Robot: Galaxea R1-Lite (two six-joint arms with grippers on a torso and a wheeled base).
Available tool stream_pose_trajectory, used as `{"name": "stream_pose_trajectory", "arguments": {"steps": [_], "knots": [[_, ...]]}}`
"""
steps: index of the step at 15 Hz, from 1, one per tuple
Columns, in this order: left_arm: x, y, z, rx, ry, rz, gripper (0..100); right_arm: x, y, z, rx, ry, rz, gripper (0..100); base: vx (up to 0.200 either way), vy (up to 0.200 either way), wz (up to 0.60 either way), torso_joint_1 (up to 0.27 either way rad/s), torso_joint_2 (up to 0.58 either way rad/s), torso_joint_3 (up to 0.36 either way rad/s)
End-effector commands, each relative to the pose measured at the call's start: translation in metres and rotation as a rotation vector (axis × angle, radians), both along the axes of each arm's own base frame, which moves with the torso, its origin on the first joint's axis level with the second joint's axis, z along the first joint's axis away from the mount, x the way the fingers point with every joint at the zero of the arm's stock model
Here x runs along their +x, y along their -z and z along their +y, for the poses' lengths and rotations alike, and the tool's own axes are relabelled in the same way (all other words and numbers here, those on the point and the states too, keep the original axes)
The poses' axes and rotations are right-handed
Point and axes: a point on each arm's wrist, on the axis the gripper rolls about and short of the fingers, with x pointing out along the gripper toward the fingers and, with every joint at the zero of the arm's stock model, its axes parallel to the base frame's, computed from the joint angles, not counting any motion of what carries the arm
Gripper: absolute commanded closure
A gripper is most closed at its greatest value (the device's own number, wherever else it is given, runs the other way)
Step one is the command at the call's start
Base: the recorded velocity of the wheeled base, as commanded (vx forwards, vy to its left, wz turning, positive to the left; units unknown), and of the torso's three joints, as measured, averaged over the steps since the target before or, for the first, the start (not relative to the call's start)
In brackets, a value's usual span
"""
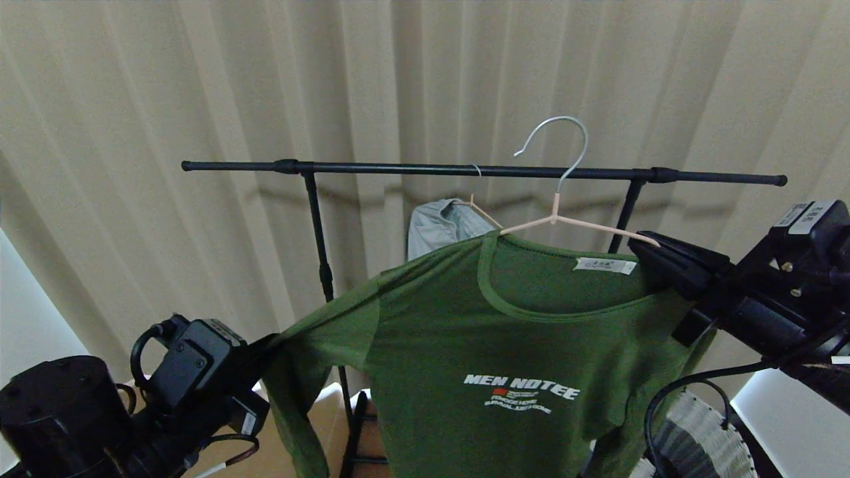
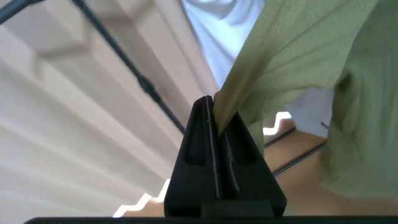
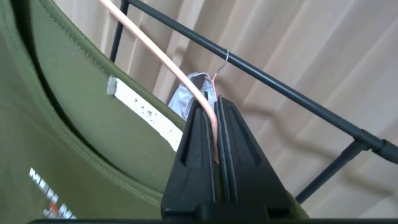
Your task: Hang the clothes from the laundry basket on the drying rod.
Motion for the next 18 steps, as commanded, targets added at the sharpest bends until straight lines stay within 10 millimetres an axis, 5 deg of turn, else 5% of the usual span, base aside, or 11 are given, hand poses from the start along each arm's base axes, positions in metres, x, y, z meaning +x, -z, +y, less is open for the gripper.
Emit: {"name": "stream_pose_trajectory", "arguments": {"steps": [1,3,4,12,18], "knots": [[-0.002,0.002,0.002,0.004,-0.009,0.012,100,0.0,0.0,0.0,0.0,0.003,-0.001,100,0.0,0.0,0.0,0.0,0.0,0.0],[-0.002,0.002,0.002,0.002,-0.006,0.011,100,0.0,0.0,-0.001,0.0,0.003,-0.001,100,0.0,0.0,0.0,0.0,0.0,0.0],[-0.003,0.001,0.002,0.001,-0.005,0.009,0,-0.001,-0.001,-0.001,0.001,0.003,-0.004,100,0.0,0.0,0.0,0.0,0.0,0.0],[-0.024,-0.034,0.008,-0.076,0.094,-0.166,0,-0.016,0.004,-0.026,-0.007,0.146,0.031,100,0.0,0.0,0.0,0.0,0.0,0.0],[-0.064,-0.055,0.047,-0.067,-0.083,-0.223,0,-0.038,0.005,-0.037,-0.024,0.295,0.135,100,0.0,0.0,0.0,0.0,0.0,0.0]]}}
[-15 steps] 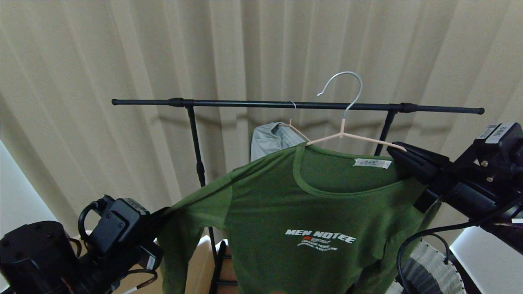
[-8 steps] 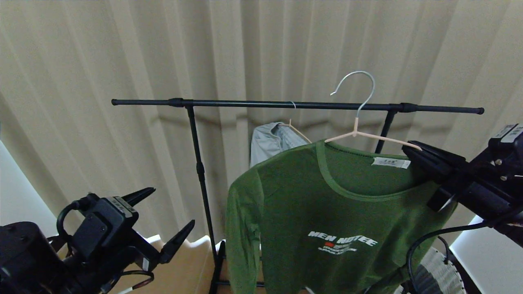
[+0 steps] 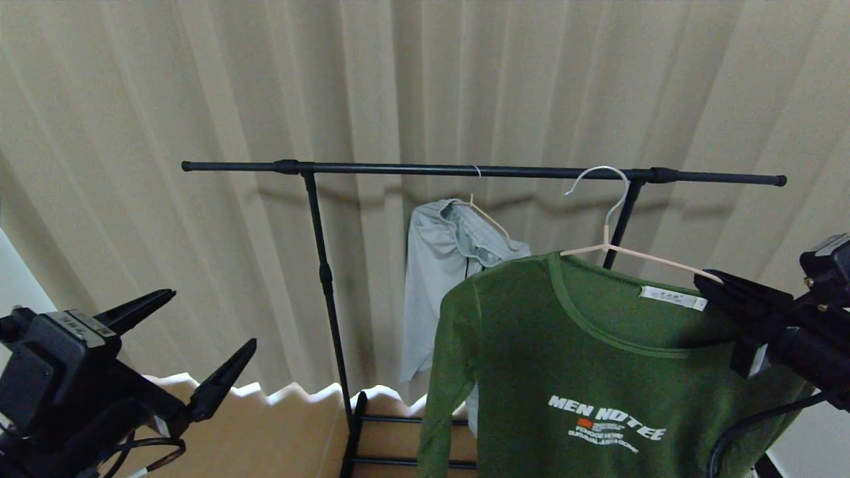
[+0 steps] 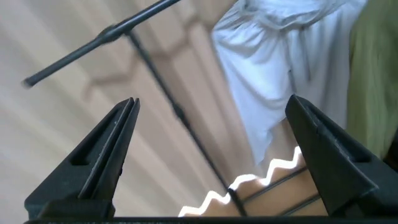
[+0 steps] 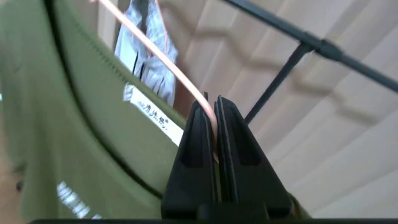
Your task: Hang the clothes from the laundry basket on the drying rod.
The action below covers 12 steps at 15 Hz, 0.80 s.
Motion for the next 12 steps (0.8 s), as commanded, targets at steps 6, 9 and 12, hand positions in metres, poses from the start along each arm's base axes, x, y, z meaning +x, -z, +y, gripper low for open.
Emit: {"name": "stream_pose_trajectory", "arguments": {"steps": [6,9,12], "knots": [[-0.081,0.002,0.025,0.001,-0.071,0.056,0,-0.023,0.001,-0.009,-0.002,0.119,-0.03,100,0.0,0.0,0.0,0.0,0.0,0.0],[-0.119,0.018,0.033,-0.135,-0.085,0.106,0,-0.029,0.009,-0.012,-0.008,0.163,-0.009,100,0.0,0.0,0.0,0.0,0.0,0.0],[-0.134,0.028,0.035,-0.234,-0.087,0.137,0,-0.032,0.008,-0.013,-0.008,0.18,-0.017,100,0.0,0.0,0.0,0.0,0.0,0.0]]}}
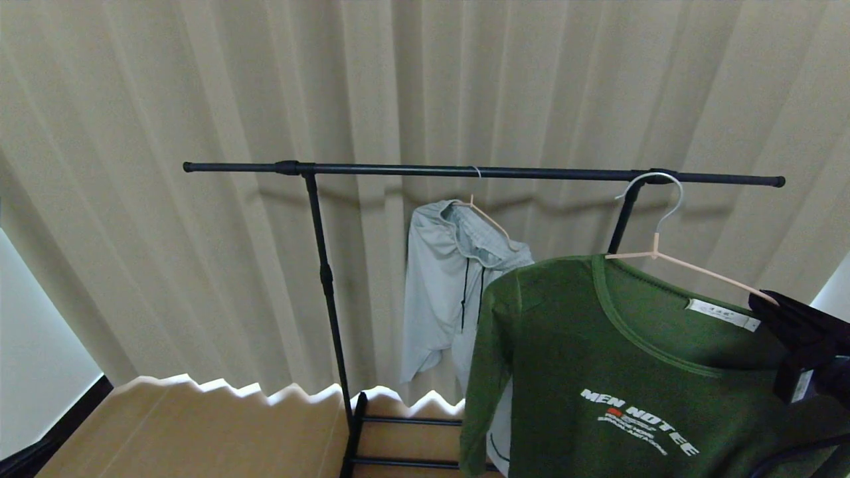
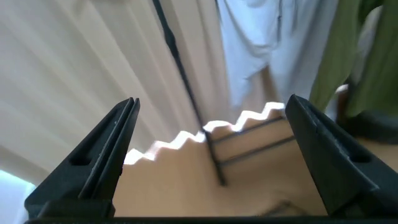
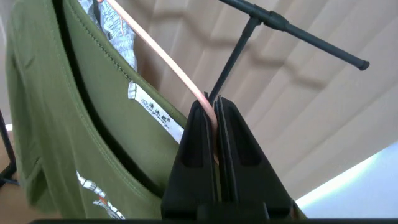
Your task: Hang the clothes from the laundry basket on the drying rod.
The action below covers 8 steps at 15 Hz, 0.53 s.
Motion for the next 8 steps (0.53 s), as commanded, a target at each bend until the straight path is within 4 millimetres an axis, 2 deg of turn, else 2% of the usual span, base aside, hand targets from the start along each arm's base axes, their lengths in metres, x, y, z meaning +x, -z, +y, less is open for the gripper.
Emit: {"name": "stream_pose_trajectory", "arguments": {"steps": [1,4,8], "knots": [[-0.023,0.007,0.004,-0.069,-0.009,-0.113,0,-0.002,0.0,0.0,0.0,-0.002,-0.004,100,0.0,0.0,0.0,0.0,0.0,0.0],[-0.04,0.03,0.007,-0.067,-0.006,-0.112,0,-0.004,-0.002,-0.001,0.005,-0.002,-0.02,100,0.0,0.0,0.0,0.0,0.0,0.0],[-0.041,0.03,0.008,-0.1,-0.041,-0.113,0,-0.006,-0.003,-0.001,0.01,-0.006,-0.029,100,0.0,0.0,0.0,0.0,0.0,0.0]]}}
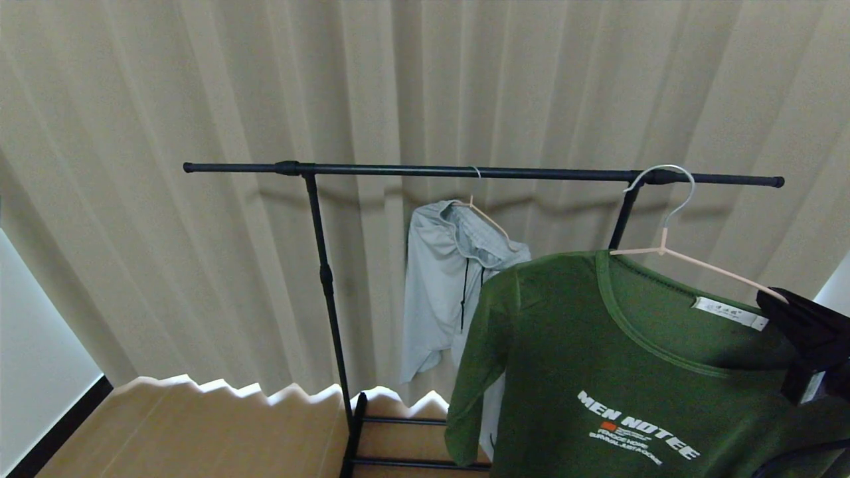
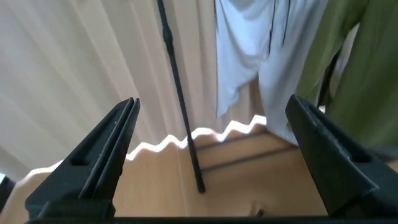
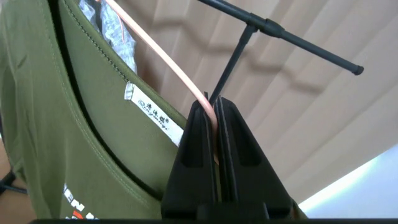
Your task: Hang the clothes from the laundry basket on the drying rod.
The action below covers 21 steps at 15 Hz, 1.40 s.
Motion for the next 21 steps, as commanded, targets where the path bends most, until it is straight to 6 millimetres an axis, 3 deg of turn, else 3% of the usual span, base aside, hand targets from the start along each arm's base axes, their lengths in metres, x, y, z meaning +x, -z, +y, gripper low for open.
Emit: {"name": "stream_pose_trajectory", "arguments": {"steps": [1,9,18,21], "knots": [[-0.002,0.001,0.001,-0.003,-0.041,-0.031,0,-0.001,0.0,0.0,0.013,-0.001,-0.004,100,0.0,0.0,0.0,0.0,0.0,0.0],[-0.003,0.001,0.001,0.031,-0.177,-0.032,0,-0.011,0.008,-0.002,0.049,0.002,0.015,100,0.0,0.0,0.0,0.0,0.0,0.0],[-0.003,0.001,0.0,0.015,-0.138,-0.032,0,-0.028,0.031,-0.006,0.032,0.007,0.086,100,0.0,0.0,0.0,0.0,0.0,0.0],[-0.003,0.001,0.0,0.01,-0.14,-0.031,0,-0.029,0.031,-0.006,0.034,0.009,0.079,100,0.0,-0.2,0.0,-0.001,0.01,-0.001]]}}
